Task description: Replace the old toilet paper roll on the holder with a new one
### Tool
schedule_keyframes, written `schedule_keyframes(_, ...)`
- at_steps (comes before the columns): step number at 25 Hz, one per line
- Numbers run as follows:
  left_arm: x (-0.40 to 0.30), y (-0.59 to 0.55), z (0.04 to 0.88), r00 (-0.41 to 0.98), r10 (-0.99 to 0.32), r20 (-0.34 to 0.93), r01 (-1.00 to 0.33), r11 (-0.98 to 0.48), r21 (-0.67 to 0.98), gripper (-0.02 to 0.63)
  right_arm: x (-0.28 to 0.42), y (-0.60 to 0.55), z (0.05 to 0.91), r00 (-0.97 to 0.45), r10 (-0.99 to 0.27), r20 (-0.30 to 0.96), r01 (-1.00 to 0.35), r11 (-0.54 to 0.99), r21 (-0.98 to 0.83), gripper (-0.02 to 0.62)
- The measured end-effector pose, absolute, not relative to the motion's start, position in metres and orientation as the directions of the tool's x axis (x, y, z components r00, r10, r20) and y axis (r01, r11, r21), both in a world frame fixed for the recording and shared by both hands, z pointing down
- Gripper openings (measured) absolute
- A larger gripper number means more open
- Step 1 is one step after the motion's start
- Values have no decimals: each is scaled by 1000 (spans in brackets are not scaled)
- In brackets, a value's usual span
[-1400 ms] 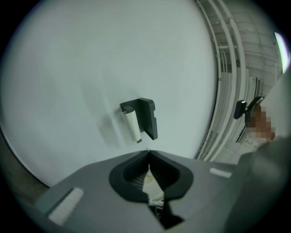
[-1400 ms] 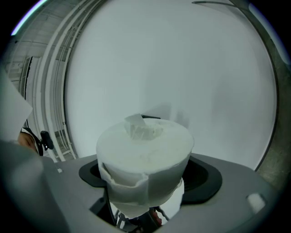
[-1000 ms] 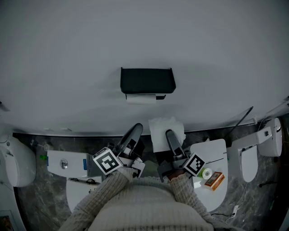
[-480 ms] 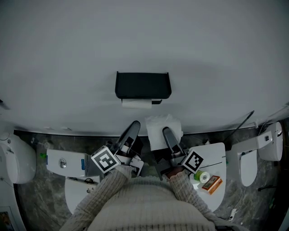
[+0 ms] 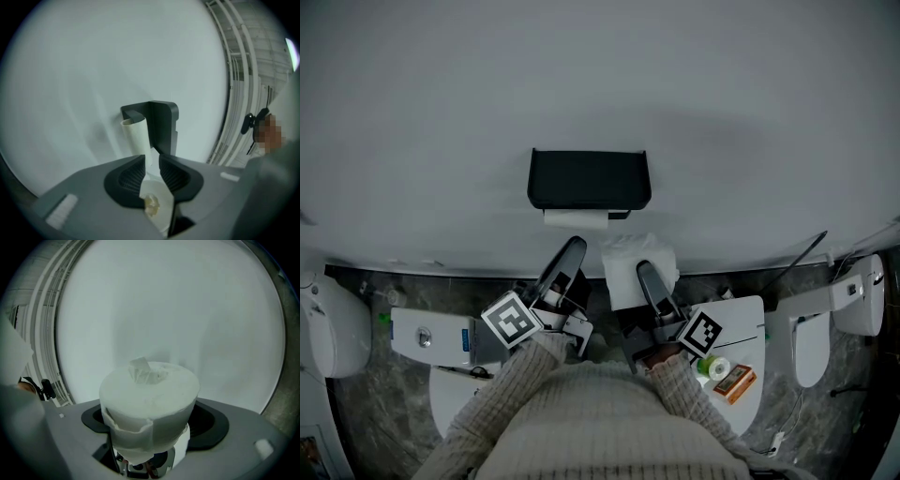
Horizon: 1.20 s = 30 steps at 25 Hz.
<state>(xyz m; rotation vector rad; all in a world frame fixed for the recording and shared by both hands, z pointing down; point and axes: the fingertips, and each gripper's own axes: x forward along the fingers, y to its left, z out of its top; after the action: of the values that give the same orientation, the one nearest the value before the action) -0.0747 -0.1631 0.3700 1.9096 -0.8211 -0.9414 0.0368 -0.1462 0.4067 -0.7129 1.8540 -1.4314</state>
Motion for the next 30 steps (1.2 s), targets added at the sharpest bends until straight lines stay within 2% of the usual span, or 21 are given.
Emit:
schedule_keyframes(8, -74, -185, 377, 466, -837, -286, -141, -389, 910, 189, 39, -159, 407, -630, -755, -184, -25, 256, -966, 437)
schedule_keyframes(11, -76, -191, 378, 450, -845, -289, -128, -381, 916, 207, 40, -164, 408, -632, -754, -179, -24, 250, -968, 437)
schedule_keyframes(26, -78, -213, 374, 407, -865, -294, -122, -370, 921, 227, 48, -178, 412, -624, -762, -174, -31, 247, -969, 437)
schedule_keyframes(30, -75, -213, 374, 427, -852, -302, -100, -376, 921, 178, 52, -178, 416, -618, -769, -165, -37, 238, -970, 437)
